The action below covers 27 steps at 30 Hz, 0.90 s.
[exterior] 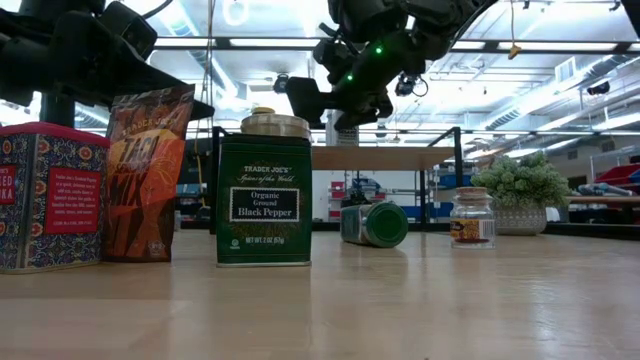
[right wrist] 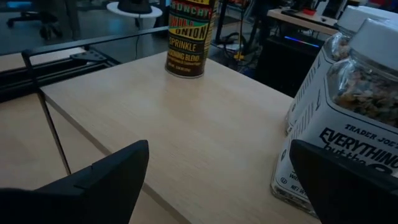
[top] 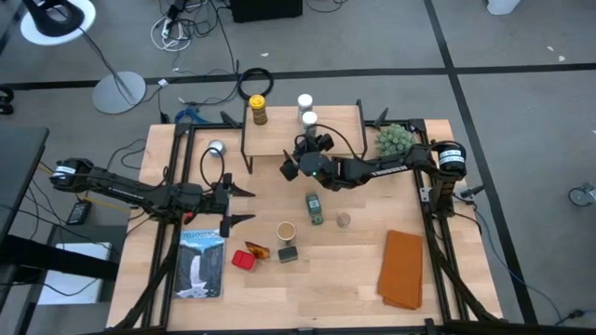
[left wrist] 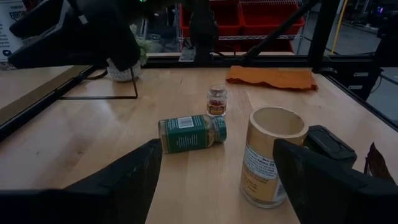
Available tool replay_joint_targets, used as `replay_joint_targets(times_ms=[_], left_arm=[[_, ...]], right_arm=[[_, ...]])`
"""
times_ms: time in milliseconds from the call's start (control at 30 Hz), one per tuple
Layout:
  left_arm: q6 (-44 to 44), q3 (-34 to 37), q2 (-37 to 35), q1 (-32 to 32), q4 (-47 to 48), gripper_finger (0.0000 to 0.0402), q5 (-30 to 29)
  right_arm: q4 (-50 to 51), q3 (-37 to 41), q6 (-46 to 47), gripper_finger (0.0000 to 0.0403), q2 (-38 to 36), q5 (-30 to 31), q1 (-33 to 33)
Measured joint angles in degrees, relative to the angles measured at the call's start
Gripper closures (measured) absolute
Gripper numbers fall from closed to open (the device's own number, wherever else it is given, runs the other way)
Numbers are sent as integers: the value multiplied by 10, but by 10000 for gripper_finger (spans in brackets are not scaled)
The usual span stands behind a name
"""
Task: Shelf spices
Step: Put the gold bottle seasoning on the shelf
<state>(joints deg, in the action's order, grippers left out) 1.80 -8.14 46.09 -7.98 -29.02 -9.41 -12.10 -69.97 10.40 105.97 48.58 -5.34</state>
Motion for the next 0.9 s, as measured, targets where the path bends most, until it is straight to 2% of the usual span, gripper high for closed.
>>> replay_joint_targets(times_ms=[333, 533, 733, 900], left_arm=[[0, 0, 0, 0, 0, 89, 0], [0, 0, 0, 0, 1, 89, 0], [0, 0, 0, 0, 2, 89, 0], [0, 0, 0, 0, 2, 89, 0]], right_arm=[[4, 0, 0, 16, 0, 0, 3], [3, 0, -1, 14, -7, 35, 25], [-14, 0, 20, 17, -30, 17, 70], [9, 0, 22, 15, -55, 0, 136]])
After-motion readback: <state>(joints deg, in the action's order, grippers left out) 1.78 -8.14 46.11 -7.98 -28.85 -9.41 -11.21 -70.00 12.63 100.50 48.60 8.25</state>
